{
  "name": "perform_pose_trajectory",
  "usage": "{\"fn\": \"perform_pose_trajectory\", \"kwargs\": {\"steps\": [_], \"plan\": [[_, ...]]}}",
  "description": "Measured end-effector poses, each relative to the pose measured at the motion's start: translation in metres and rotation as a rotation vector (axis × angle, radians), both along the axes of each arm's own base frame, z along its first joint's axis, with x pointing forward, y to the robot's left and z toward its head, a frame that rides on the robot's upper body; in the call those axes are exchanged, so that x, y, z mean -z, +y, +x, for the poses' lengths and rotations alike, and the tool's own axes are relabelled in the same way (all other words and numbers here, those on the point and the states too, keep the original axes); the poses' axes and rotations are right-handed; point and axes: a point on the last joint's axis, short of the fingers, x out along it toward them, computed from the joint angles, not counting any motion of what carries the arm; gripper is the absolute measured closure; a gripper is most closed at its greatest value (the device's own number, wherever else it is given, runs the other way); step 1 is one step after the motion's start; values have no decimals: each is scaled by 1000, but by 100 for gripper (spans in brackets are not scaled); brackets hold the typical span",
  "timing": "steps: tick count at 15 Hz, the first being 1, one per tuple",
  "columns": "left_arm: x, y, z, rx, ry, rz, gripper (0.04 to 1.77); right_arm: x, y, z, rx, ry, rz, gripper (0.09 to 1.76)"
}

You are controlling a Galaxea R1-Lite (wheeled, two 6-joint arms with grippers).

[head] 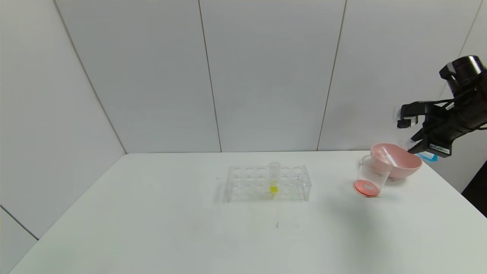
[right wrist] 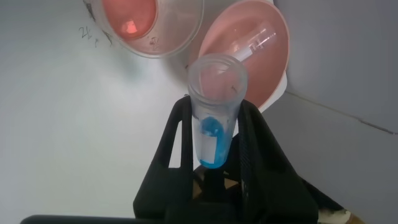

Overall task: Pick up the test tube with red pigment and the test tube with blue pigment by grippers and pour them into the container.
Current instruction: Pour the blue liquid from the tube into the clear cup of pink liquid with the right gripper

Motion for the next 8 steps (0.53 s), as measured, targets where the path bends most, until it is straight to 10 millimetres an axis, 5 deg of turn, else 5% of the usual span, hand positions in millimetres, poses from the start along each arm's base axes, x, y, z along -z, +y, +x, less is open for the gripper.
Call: {"fn": "perform_pose_trajectory", "kwargs": {"steps": [8], "plan": [[0,0,0,0,0,0,5,10,15,1,-13,90,-110,135]]}}
